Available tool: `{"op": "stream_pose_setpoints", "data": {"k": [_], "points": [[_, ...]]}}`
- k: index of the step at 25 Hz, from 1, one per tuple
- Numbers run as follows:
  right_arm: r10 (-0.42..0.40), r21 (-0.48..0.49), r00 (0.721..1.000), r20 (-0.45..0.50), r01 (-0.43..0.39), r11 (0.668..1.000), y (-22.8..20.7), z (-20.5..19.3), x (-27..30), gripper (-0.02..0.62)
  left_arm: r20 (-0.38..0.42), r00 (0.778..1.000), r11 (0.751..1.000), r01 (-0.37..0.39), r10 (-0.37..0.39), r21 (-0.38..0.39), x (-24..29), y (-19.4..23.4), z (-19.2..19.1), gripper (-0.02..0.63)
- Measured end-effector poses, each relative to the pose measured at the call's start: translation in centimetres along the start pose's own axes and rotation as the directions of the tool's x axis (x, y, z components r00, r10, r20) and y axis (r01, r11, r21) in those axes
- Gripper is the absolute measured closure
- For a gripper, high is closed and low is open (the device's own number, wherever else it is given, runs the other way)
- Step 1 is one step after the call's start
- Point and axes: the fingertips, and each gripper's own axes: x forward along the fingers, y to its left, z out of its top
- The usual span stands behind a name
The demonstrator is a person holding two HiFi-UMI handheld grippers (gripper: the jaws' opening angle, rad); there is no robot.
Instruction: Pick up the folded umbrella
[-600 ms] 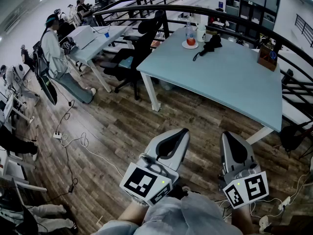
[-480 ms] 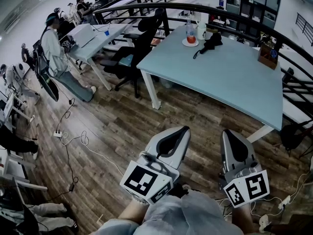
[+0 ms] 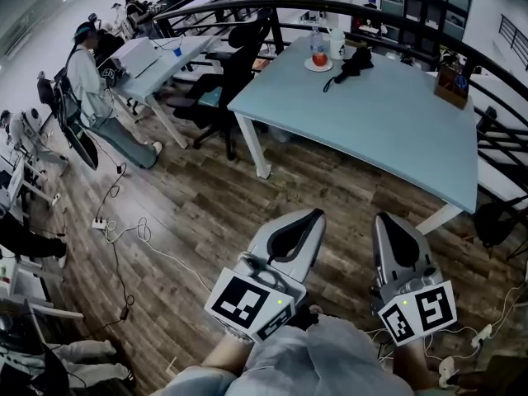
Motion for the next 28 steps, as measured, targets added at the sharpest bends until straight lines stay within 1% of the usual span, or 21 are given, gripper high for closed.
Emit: {"op": "stream_pose_setpoints", "data": {"k": [7,14,21,28], "points": [[0.010,0.009,1.000,-0.016,-0.010,1.000,-0.5,-0.5,-0.8,0.595,0.000,1.000,1.000,-0.008,0.008,0.003,0.1,-0.8,-0.1,0.601],[-0.003,0.014,1.000,-0.022,0.003,1.000,-1.1,-0.9,-0.1,0.595,0.004,1.000,1.000,-0.003,0.003,0.002,0.9,0.1,-0.1,0.601],[-0.017,0.015,0.999,-0.028,0.017,1.000,-2.6,-1.4,2.2,0.595,0.003,1.000,1.000,0.012,-0.012,-0.006,3.3,2.1,-0.4,0.601],[-0.031,0.018,0.999,-0.042,0.031,0.999,-5.3,-1.4,7.0,0.595,-0.005,0.999,0.999,0.035,-0.035,-0.016,7.5,5.9,-0.3,0.601]]}}
